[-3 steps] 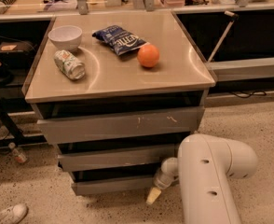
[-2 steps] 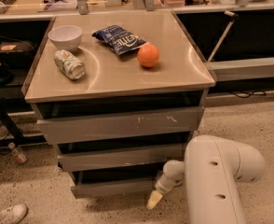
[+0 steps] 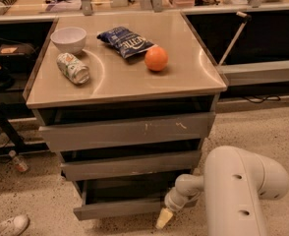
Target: Open bottom drawer
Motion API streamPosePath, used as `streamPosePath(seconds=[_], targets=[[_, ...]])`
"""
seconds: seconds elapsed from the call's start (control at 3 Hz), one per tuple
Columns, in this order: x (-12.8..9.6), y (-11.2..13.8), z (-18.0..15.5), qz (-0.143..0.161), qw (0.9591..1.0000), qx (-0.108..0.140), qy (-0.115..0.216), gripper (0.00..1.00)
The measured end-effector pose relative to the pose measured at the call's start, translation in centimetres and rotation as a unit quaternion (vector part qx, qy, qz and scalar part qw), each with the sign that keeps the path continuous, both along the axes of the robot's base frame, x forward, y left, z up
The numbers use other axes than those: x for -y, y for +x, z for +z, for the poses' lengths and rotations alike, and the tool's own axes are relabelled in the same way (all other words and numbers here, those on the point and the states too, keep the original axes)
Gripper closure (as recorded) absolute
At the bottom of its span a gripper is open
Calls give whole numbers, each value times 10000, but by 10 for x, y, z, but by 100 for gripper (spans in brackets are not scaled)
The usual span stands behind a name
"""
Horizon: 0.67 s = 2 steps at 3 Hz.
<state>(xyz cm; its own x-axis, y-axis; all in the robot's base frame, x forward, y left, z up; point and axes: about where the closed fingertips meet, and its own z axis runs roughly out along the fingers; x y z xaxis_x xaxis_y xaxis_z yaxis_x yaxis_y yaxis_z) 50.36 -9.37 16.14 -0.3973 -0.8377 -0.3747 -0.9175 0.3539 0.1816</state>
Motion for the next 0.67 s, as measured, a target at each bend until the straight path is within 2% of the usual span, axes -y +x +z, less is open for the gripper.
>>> streamPosePath(seconds=[0.67], targets=[[-5, 0, 0, 63, 9999, -66, -55, 0]])
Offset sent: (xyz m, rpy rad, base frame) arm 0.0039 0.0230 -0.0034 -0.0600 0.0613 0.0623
